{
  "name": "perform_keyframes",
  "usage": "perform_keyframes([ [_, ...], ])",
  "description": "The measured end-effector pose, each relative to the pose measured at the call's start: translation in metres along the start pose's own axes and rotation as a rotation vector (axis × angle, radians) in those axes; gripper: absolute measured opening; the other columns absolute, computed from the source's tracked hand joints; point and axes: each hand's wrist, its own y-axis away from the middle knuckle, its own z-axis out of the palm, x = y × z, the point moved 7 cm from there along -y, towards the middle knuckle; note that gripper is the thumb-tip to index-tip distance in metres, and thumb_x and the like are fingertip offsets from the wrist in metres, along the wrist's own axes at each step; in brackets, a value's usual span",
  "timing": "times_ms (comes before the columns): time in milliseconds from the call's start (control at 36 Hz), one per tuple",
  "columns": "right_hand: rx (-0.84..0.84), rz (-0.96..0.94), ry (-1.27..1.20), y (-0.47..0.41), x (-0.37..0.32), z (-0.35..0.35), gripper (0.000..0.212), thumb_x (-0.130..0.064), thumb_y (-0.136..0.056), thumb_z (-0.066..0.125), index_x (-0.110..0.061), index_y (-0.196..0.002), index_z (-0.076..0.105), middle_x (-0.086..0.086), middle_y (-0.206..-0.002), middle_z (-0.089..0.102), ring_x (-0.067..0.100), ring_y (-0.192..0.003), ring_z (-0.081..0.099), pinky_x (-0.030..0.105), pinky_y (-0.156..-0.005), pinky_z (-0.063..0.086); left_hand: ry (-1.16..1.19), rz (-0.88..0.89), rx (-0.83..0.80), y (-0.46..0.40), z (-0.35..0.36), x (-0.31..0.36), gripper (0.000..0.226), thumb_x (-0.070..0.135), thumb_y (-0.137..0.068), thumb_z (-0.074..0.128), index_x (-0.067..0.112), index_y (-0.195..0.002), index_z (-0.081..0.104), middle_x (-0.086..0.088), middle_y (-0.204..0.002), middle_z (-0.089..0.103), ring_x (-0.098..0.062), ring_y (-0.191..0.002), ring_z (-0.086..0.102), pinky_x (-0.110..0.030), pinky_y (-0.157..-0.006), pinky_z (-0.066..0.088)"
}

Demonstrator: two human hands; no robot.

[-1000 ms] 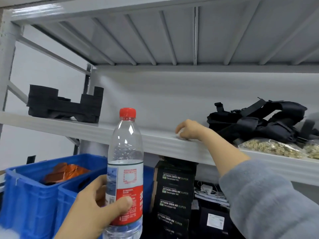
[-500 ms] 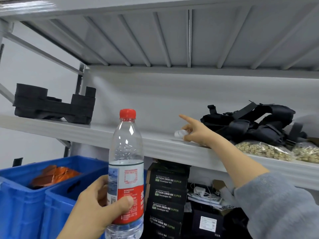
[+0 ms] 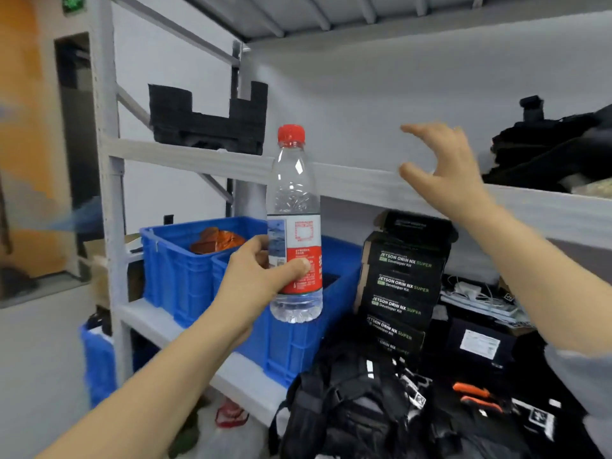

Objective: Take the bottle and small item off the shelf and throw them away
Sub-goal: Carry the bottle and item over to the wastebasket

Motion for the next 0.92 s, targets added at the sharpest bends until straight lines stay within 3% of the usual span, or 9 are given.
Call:
perform_keyframes([
  [139, -0.165, -0.095, -0.29, 0.073, -0.063, 0.071, 0.051, -0.02, -0.083, 0.06, -0.014, -0.133, 0.056, 0.005, -0.133, 0.058, 0.023, -0.122, 0.047, 0.029, -0.104, 0.032, -0.06, -0.03, 0.11, 0.014, -0.043, -0.019, 0.037, 0.013, -0.073, 0.078, 0.031, -0.098, 0.058, 0.012, -0.088, 0.073, 0.004, -0.074, 0.072, -0.009, -0.057, 0.053],
  [250, -0.335, 0.031, -0.546, 0.125, -0.087, 0.142, 0.052, -0.018, -0.088, 0.061, -0.022, -0.138, 0.05, -0.01, -0.131, 0.051, 0.015, -0.124, 0.044, 0.01, -0.1, 0.024, -0.108, -0.084, 0.204, 0.037, -0.08, -0.04, 0.048, 0.022, -0.066, 0.081, 0.029, -0.107, 0.058, 0.003, -0.103, 0.074, -0.008, -0.088, 0.073, -0.022, -0.073, 0.057],
  [306, -0.426, 0.099, -0.634, 0.149, -0.095, 0.178, 0.054, -0.022, -0.09, 0.061, -0.025, -0.142, 0.045, -0.011, -0.133, 0.048, 0.016, -0.126, 0.044, 0.017, -0.102, 0.027, -0.125, -0.117, 0.265, 0.053, -0.098, -0.056, 0.052, 0.024, -0.062, 0.08, 0.027, -0.109, 0.057, -0.001, -0.108, 0.073, -0.014, -0.093, 0.072, -0.028, -0.079, 0.057],
  [417, -0.586, 0.233, -0.783, 0.189, -0.113, 0.237, 0.06, -0.031, -0.09, 0.061, -0.031, -0.145, 0.037, -0.003, -0.141, 0.047, 0.017, -0.126, 0.045, 0.038, -0.104, 0.038, -0.144, -0.2, 0.376, 0.09, -0.136, -0.094, 0.044, 0.011, -0.071, 0.079, 0.027, -0.107, 0.059, 0.002, -0.105, 0.073, -0.009, -0.09, 0.073, -0.022, -0.073, 0.056],
  [500, -0.687, 0.239, -0.825, 0.207, -0.132, 0.269, 0.064, -0.037, -0.089, 0.061, -0.034, -0.146, 0.033, -0.003, -0.143, 0.045, 0.016, -0.129, 0.042, 0.039, -0.105, 0.038, -0.188, -0.267, 0.463, 0.116, -0.164, -0.113, 0.047, 0.01, -0.071, 0.079, 0.027, -0.109, 0.058, 0.005, -0.105, 0.072, -0.009, -0.091, 0.072, -0.023, -0.076, 0.056],
  [667, -0.816, 0.211, -0.93, 0.238, -0.177, 0.316, 0.068, -0.039, -0.086, 0.064, -0.035, -0.146, 0.033, -0.005, -0.143, 0.045, 0.015, -0.129, 0.042, 0.033, -0.104, 0.034, -0.251, -0.341, 0.563, 0.153, -0.203, -0.131, 0.047, 0.01, -0.072, 0.079, 0.034, -0.103, 0.051, 0.015, -0.097, 0.067, 0.002, -0.084, 0.067, -0.012, -0.062, 0.051],
  [750, -0.922, 0.203, -1.032, 0.258, -0.212, 0.338, 0.071, -0.038, -0.085, 0.066, -0.032, -0.147, 0.031, -0.007, -0.137, 0.047, 0.013, -0.128, 0.043, 0.019, -0.095, 0.035, -0.263, -0.364, 0.615, 0.17, -0.225, -0.135, 0.049, 0.01, -0.07, 0.079, 0.032, -0.105, 0.052, 0.013, -0.097, 0.067, -0.002, -0.088, 0.067, -0.013, -0.061, 0.052],
  [833, -1.115, 0.193, -1.07, 0.273, -0.244, 0.364, 0.086, -0.051, -0.076, 0.069, -0.035, -0.149, 0.027, -0.004, -0.137, 0.052, 0.012, -0.131, 0.043, 0.032, -0.107, 0.036, -0.295, -0.385, 0.646, 0.182, -0.25, -0.137, 0.049, 0.01, -0.069, 0.079, 0.033, -0.104, 0.053, 0.01, -0.1, 0.069, -0.005, -0.089, 0.068, -0.01, -0.057, 0.053],
  [917, -1.26, 0.143, -1.062, 0.277, -0.274, 0.39, 0.101, -0.065, -0.061, 0.067, -0.038, -0.149, 0.026, -0.012, -0.128, 0.055, 0.014, -0.135, 0.042, 0.043, -0.112, 0.035, -0.335, -0.405, 0.679, 0.186, -0.281, -0.14, 0.052, 0.013, -0.068, 0.08, 0.027, -0.112, 0.055, 0.008, -0.102, 0.068, -0.006, -0.089, 0.068, -0.01, -0.056, 0.052],
])
